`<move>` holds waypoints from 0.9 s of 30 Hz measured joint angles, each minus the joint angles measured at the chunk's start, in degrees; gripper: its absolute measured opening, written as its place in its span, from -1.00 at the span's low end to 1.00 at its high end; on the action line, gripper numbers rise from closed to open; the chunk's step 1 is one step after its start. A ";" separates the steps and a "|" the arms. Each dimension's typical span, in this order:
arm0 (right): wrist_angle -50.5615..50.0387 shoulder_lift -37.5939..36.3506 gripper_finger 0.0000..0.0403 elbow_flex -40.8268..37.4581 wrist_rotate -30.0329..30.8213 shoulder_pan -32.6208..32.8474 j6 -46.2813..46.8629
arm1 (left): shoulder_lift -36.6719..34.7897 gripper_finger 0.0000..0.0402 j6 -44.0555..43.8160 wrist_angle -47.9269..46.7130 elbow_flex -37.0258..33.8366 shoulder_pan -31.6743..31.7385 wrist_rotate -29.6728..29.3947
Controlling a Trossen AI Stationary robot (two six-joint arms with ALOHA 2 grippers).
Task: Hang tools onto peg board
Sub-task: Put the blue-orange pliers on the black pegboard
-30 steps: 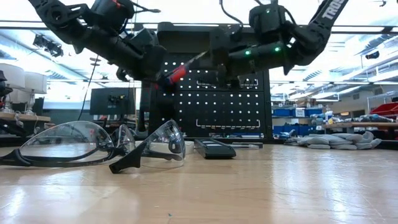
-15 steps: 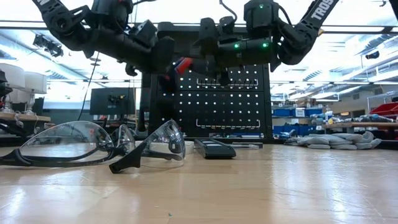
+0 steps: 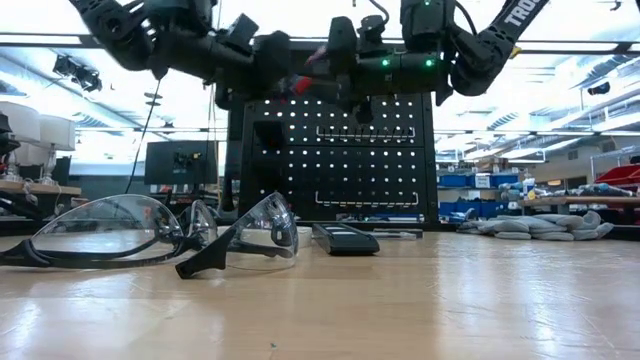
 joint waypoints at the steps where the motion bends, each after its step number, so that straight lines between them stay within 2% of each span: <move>1: -0.31 -0.40 0.34 0.00 -0.25 0.07 -0.17 | 0.00 -0.77 -0.08 -3.55 1.64 0.12 0.34; 7: -8.06 -4.05 0.34 0.00 -0.35 0.06 -2.89 | 0.00 -0.77 0.11 -22.31 12.69 0.97 1.45; 16: -21.94 -14.57 0.34 -0.02 -0.39 -0.07 -7.38 | 0.00 -0.77 1.64 -45.95 29.84 6.26 11.72; 25: -34.69 -21.36 0.34 -0.03 -0.39 -0.09 -8.39 | -0.07 -0.77 3.46 -60.17 42.31 9.52 20.79; 27: -36.10 -21.91 0.34 -0.04 -0.39 -0.07 -8.39 | -0.07 -0.77 4.07 -61.78 44.44 10.29 21.33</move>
